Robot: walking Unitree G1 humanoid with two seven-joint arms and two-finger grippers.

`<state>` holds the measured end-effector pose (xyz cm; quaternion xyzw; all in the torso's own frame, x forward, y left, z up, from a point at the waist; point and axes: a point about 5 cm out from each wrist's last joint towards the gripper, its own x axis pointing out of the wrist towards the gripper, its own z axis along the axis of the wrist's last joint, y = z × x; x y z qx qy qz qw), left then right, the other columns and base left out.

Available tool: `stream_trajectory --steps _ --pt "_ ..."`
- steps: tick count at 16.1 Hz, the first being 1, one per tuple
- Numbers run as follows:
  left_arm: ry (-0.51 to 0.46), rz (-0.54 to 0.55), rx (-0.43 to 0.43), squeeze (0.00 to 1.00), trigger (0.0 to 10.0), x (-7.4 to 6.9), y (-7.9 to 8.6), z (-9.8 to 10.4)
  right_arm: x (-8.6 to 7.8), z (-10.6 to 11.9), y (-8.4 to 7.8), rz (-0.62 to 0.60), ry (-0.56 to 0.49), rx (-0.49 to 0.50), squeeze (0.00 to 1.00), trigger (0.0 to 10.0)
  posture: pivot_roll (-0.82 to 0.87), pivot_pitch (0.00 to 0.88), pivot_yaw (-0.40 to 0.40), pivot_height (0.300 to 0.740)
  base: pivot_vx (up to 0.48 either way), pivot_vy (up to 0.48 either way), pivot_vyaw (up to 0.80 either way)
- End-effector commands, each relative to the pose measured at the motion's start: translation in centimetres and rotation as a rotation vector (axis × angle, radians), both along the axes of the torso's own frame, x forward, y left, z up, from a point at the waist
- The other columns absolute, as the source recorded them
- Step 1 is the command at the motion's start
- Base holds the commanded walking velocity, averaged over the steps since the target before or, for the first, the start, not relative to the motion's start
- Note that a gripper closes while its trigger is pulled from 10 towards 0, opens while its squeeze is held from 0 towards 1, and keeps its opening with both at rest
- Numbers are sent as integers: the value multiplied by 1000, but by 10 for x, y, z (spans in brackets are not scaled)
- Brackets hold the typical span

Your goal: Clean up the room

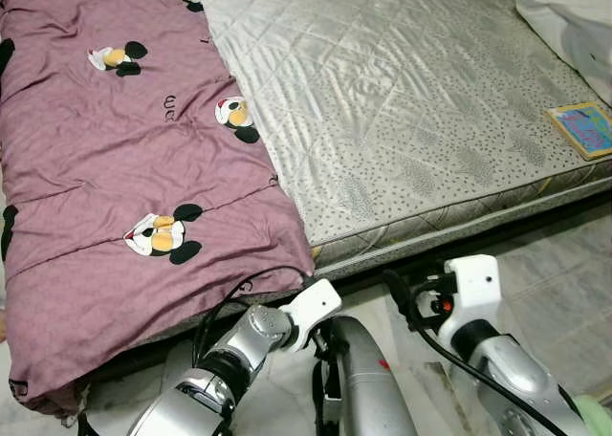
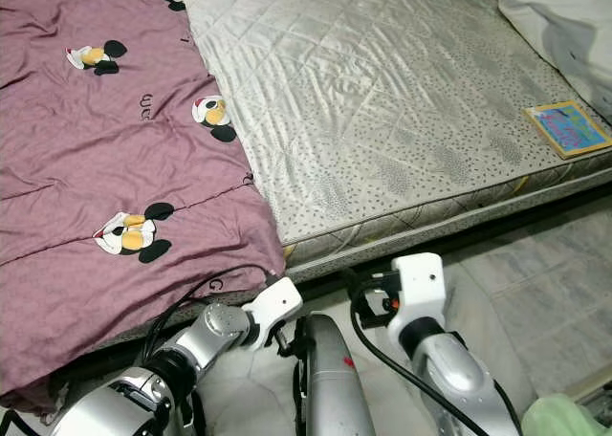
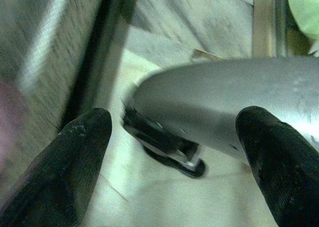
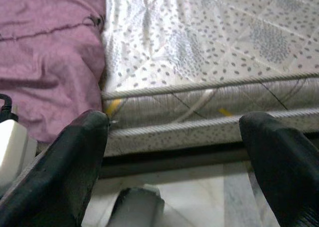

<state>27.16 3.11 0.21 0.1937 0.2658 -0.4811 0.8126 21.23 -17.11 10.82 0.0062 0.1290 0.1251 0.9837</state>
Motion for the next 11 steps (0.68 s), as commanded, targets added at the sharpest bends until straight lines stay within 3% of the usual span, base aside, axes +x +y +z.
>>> stream_trajectory --steps 1,2,3,5,6,8,10,11 --pt "-86 -17 -21 0 10000 6 -5 10 1 -4 -1 -18 8 -7 0 10000 -199 192 -53 609 0 0 0" --pt "-249 40 -85 0 10000 24 -5 35 4 -4 1 -24 -3 -4 0 10000 -192 181 -45 609 0 0 0" --pt "-294 68 -106 0 10000 30 -4 43 5 -5 1 -27 -7 -3 0 10000 -191 180 -44 609 0 0 0" --pt "-437 271 -217 0 10000 55 11 76 5 -4 2 -54 -28 -1 0 10000 -190 179 -37 609 0 0 0" --pt "-434 410 -258 0 10000 68 28 85 3 -3 1 -74 -40 -2 0 10000 -195 187 -33 609 0 0 0" --pt "-417 494 -240 0 10000 76 45 85 -1 0 -2 -104 -53 -4 0 10000 -216 204 -31 609 0 0 0" --pt "-270 619 -162 0 10000 80 68 69 -5 3 -4 -130 -47 3 0 10000 -240 217 -35 609 0 0 0" --pt "-149 593 -64 0 10000 73 73 51 -7 4 -6 -140 -40 8 0 10000 -248 220 -38 609 0 0 0"
